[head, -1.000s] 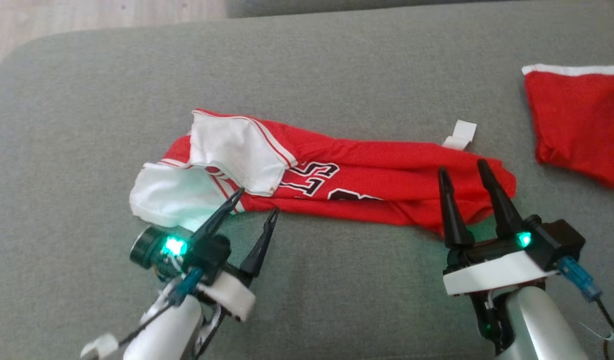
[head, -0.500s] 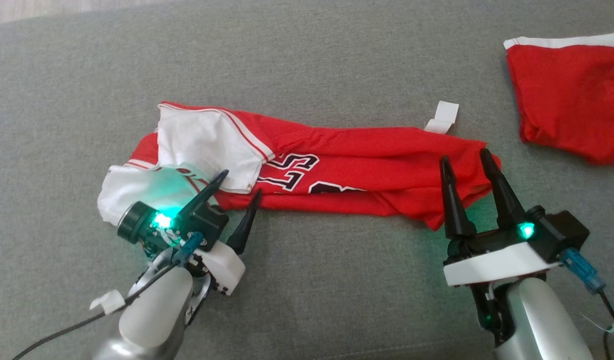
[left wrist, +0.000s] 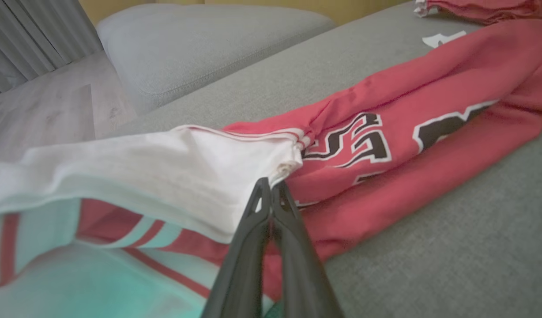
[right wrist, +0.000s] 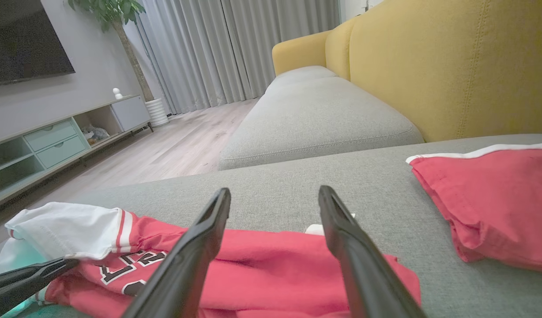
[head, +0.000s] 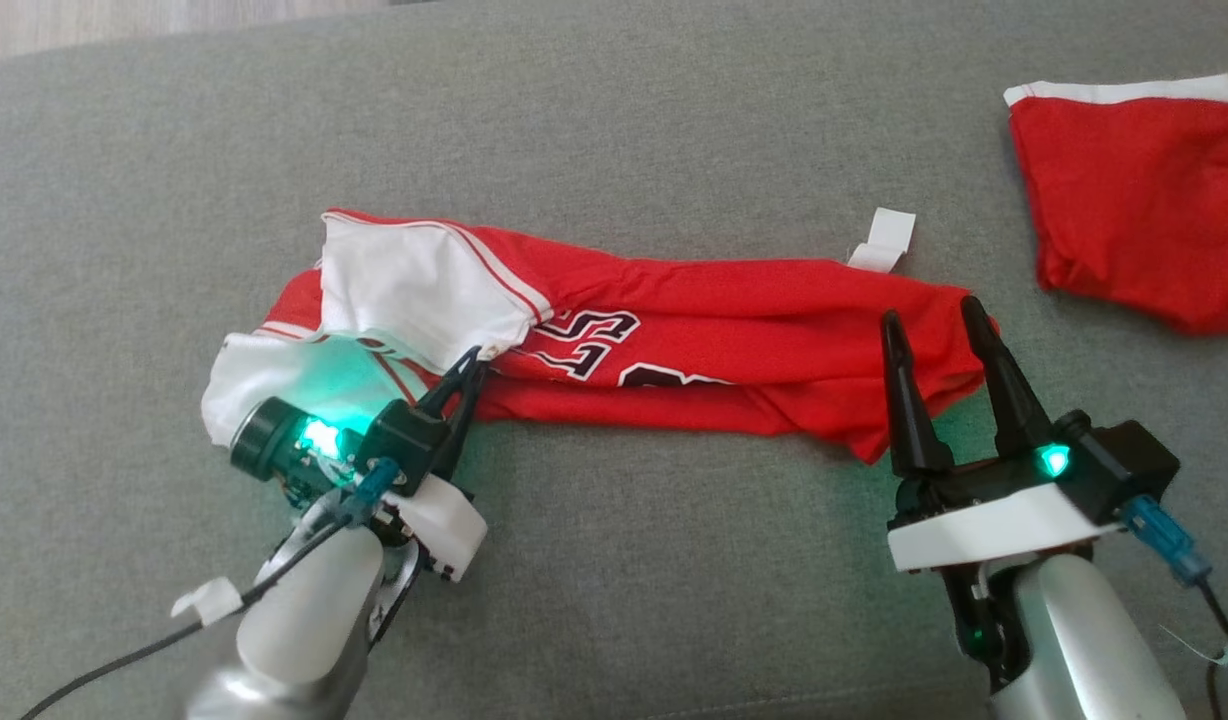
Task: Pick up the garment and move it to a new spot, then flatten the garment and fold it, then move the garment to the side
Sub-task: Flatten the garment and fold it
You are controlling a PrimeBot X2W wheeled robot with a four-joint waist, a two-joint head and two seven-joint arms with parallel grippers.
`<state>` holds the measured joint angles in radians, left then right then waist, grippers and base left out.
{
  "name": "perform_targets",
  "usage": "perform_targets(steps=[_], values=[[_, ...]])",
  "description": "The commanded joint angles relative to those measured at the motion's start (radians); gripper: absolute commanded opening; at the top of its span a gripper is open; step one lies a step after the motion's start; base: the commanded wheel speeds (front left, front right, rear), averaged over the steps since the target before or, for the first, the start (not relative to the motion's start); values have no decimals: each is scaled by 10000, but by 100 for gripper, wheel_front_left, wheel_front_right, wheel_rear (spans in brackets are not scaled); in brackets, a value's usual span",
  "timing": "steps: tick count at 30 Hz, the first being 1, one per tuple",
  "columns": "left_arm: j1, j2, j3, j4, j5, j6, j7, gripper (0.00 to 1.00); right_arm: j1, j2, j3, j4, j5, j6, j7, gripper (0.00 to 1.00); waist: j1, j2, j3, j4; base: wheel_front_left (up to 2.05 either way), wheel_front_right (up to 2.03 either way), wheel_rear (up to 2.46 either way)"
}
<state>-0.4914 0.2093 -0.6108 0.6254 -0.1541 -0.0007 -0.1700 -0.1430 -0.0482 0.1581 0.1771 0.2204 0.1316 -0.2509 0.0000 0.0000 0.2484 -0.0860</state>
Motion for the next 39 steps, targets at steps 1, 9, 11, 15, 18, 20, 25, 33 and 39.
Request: perform_targets(steps=[1, 9, 11, 15, 18, 20, 25, 33, 39], values=[[-458, 137, 360, -388, -99, -42, -153, 0, -265, -20, 243, -246, 64, -9, -109, 100, 0, 0, -66, -4, 0, 0, 0], [-641, 346, 475, -1115, -336, -191, -75, 0, -269, -20, 293, -188, 150, -9, -109, 100, 0, 0, -334, -199, 0, 0, 0], [-856, 488, 509, -1380, -379, -311, 121, 0, -273, -20, 298, -187, 192, -9, -109, 100, 0, 0, -368, -268, 0, 0, 0], [-1670, 935, 659, -1830, -423, -586, 662, 0, -336, -20, 342, -251, 309, -9, -109, 100, 0, 0, -295, -452, 0, 0, 0], [-2507, 1313, 821, -1944, -530, -820, 1198, 0, -420, -20, 401, -339, 402, -9, -109, 100, 0, 0, -82, -621, 0, 0, 0], [-3089, 1627, 799, -1846, -523, -984, 1609, 0, -487, -20, 490, -387, 460, -9, -109, 100, 0, 0, 99, -772, 0, 0, 0], [-4490, 2329, 822, -1218, -731, -1209, 2244, 0, -699, -20, 700, -521, 649, -9, -109, 100, 0, 0, 620, -1200, 0, 0, 0], [-6832, 3199, 1182, 307, -534, -1088, 1952, 0, -971, -20, 969, -677, 797, -9, -109, 100, 0, 0, 1398, -1901, 0, 0, 0], [-8107, 3217, 1461, 1593, -289, -404, 1003, 0, -1051, -20, 992, -779, 867, -9, -109, 100, 0, 0, 1677, -2103, 0, 0, 0]])
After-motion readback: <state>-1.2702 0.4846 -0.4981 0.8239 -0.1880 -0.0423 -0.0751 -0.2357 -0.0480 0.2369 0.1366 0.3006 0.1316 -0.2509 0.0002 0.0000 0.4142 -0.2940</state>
